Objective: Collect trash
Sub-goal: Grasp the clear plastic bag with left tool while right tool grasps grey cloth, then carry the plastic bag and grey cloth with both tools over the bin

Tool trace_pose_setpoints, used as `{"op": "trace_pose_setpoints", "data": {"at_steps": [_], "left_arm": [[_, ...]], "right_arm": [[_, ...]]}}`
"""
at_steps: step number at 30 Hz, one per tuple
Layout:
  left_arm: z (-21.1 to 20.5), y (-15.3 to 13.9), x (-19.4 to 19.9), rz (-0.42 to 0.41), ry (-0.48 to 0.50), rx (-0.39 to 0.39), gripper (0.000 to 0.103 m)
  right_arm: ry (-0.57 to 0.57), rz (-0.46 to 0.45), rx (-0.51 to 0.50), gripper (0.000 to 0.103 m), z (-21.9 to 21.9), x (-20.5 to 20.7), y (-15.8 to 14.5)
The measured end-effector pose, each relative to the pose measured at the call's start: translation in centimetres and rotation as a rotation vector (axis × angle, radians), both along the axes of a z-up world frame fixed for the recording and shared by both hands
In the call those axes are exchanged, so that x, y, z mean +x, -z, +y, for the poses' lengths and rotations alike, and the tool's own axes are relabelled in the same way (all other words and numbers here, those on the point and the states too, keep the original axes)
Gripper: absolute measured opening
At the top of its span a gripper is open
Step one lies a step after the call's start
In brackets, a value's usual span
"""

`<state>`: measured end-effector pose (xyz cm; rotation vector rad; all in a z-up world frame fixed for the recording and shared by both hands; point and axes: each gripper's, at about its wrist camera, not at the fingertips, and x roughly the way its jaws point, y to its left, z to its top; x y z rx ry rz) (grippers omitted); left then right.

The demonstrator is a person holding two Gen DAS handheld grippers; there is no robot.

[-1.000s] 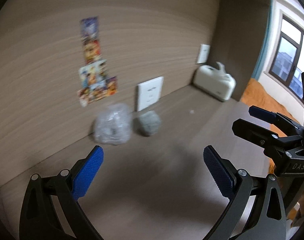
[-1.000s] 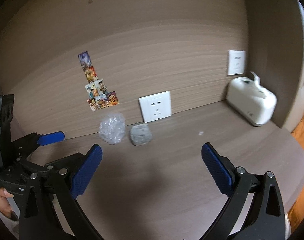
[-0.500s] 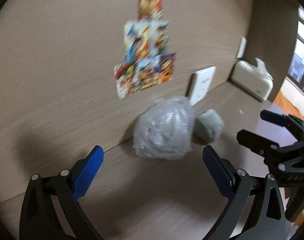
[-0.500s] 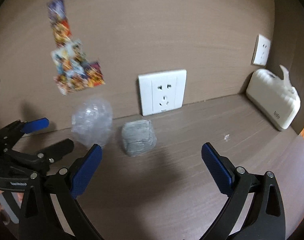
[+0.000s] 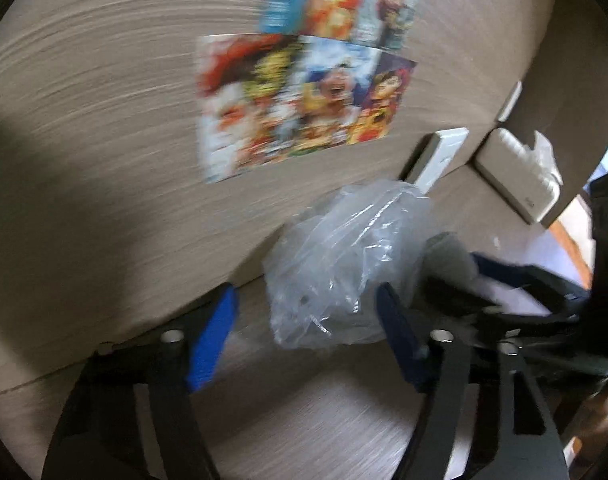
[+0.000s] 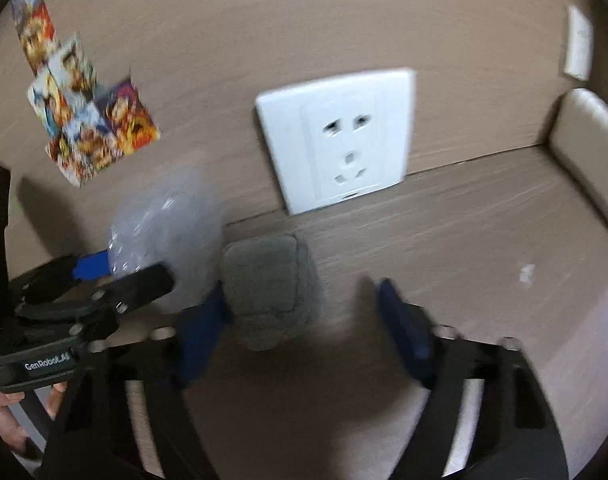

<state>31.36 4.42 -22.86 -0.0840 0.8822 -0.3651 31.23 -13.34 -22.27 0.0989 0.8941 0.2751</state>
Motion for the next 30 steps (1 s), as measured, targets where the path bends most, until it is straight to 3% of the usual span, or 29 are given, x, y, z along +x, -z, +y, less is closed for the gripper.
{"op": "trace_pose_setpoints", "data": {"at_steps": [1,3,4,7,14,18,22,30], "left_arm": [[-0.5,0.2,0.2,0.008,0.018,-0.013,0.047],[-1.6,0.2,0.1,0.001,0.038,-0.013,0.022],[-2.0,0.1,-0.1,-0.010,0.033,0.000,0.022],[-2.5,-0.8,-1.2,-0.020,0.023,-0.006,0.022],[-4.3,-5.5,-7.0,-0.132,0.057,0.088,0.022],[-6.0,-7.4,-9.8,-0.140,0.085,0.073,0.022],[-10.2,-8.6,-12.7,-0.147,0.145,0.092,0.022],[-21.3,-8.8,-18.5,-0.130,0.329,0.049,0.022]], "right_arm": [[-0.020,-0.006,-0.004,0.047,0.4,0.1,0.0],[-0.044,-0.015,-0.014,0.033,1.2,0.1,-0.1],[-0.045,-0.024,-0.025,0.029,1.4,0.0,-0.2],[-0.025,-0.035,-0.016,0.028,0.6,-1.2,-1.1],[-0.013,-0.117,-0.005,0.028,-3.1,-7.9,-5.4],[0.042,-0.144,0.027,0.029,-6.7,-12.2,-7.7],[0.111,-0.156,0.040,0.029,-11.2,-15.4,-9.8],[0.274,-0.161,0.013,0.029,-20.3,-25.1,-12.2]]}}
